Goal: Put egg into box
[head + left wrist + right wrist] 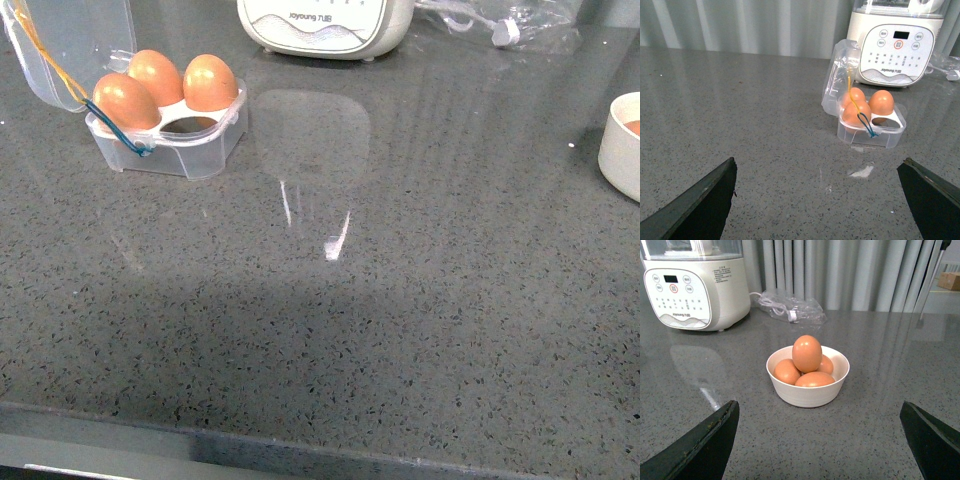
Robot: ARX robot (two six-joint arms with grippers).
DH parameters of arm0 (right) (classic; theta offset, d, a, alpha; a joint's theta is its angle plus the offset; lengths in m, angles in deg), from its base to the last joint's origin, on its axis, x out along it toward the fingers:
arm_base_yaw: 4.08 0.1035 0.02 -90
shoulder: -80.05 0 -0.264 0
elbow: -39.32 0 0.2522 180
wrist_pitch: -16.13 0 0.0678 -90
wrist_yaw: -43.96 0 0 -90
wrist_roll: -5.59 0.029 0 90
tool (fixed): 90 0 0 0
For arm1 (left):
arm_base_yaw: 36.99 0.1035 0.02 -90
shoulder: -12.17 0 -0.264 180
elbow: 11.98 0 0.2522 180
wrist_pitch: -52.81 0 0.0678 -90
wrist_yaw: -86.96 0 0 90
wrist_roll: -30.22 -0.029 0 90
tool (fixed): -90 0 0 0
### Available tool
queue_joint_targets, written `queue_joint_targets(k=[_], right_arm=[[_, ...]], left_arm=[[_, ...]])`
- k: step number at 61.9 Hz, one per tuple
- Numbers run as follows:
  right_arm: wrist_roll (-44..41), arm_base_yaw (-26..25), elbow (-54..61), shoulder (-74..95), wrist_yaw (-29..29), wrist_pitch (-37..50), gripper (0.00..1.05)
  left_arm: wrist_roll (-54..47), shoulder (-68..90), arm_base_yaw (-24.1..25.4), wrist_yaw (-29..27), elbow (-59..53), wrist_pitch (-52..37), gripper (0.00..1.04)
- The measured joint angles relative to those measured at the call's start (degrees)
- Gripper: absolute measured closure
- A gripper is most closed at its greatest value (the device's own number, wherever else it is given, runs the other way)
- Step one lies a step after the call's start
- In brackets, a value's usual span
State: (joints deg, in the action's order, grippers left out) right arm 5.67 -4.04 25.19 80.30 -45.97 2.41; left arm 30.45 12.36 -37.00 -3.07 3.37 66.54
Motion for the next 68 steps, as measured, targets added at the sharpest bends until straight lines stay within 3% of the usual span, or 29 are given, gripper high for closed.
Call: queue_joint_targets(k=[68], right_arm=[[0.0,0.0,0.0,0.0,0.0,0.0,0.07]], left_arm=[[0.0,0.0,0.0,0.0,0.0,0.0,0.07]])
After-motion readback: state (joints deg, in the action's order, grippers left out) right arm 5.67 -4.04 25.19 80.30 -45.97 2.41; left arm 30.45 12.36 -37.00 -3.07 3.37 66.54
